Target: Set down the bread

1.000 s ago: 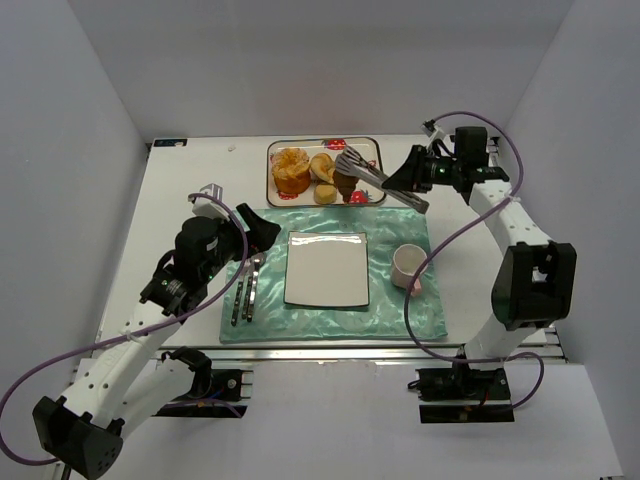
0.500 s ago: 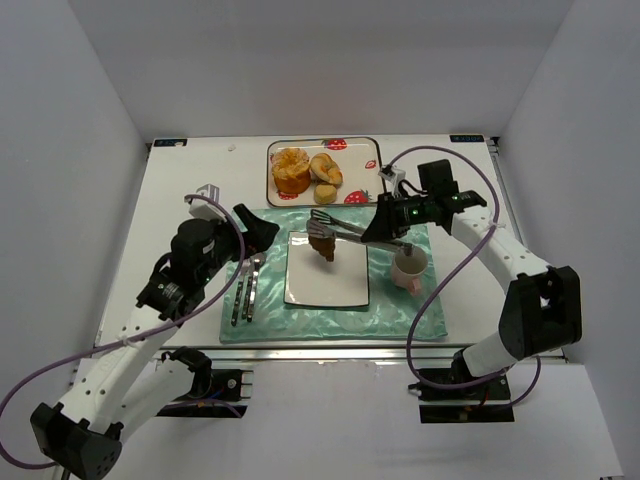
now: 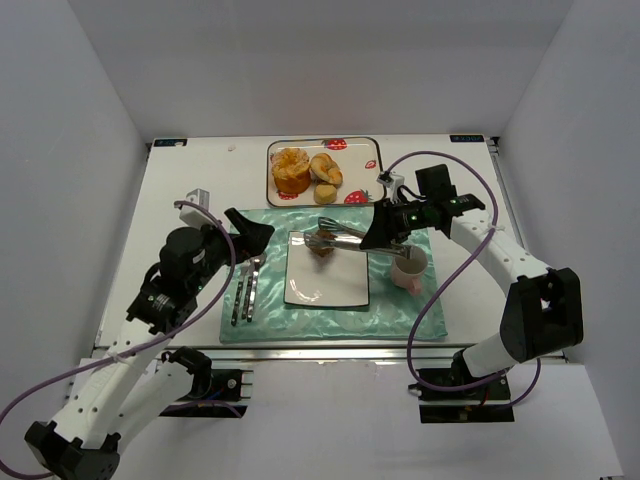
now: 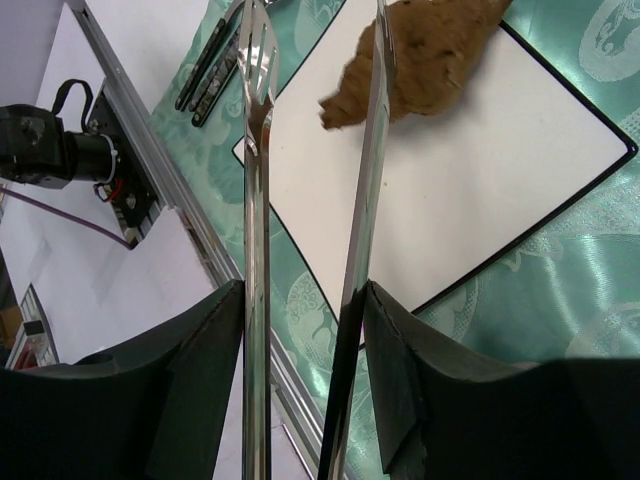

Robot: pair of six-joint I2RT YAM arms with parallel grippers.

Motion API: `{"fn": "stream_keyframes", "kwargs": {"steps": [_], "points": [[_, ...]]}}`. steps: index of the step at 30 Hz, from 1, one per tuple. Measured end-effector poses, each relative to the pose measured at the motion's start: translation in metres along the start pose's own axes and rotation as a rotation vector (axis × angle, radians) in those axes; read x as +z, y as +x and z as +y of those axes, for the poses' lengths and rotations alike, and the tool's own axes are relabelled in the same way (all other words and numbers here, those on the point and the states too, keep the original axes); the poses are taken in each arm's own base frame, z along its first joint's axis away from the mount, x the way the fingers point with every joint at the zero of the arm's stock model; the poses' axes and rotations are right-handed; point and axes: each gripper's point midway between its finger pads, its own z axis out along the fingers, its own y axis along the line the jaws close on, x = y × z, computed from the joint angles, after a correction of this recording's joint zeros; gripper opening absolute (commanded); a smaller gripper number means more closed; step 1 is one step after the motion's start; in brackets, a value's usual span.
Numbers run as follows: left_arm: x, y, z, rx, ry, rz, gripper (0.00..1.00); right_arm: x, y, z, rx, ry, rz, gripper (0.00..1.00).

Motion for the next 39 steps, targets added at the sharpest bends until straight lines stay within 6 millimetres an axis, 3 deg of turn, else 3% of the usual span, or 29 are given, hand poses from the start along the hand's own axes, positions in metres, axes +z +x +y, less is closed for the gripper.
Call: {"fn": "stream_keyframes", "kwargs": {"steps": [8, 16, 23, 28, 34, 39], "points": [[-0.004, -0.001, 0.003, -0.006, -0.008, -0.012, 0.98, 0.000, -0.002, 0.000, -0.007, 0.007, -0.003, 0.54], [-0.002, 0.001, 0.005, -0.005, -0.018, -0.006, 0.98, -0.008, -0.031, 0.007, -0.066, 0.015, -0.061, 0.53], [-0.001, 0.002, 0.005, -0.006, -0.020, -0.005, 0.98, -0.013, -0.034, 0.000, -0.052, 0.032, -0.075, 0.53], [-0.002, 0.002, 0.005, -0.005, -0.019, -0.005, 0.98, -0.026, -0.046, -0.019, -0.016, 0.079, -0.119, 0.52], [-0.001, 0.002, 0.005, -0.005, -0.020, -0.005, 0.98, -0.040, -0.081, -0.055, -0.004, 0.168, -0.192, 0.52], [-0.001, 0.002, 0.005, -0.005, -0.019, -0.005, 0.98, -0.031, -0.084, -0.078, 0.046, 0.203, -0.186, 0.52]]}}
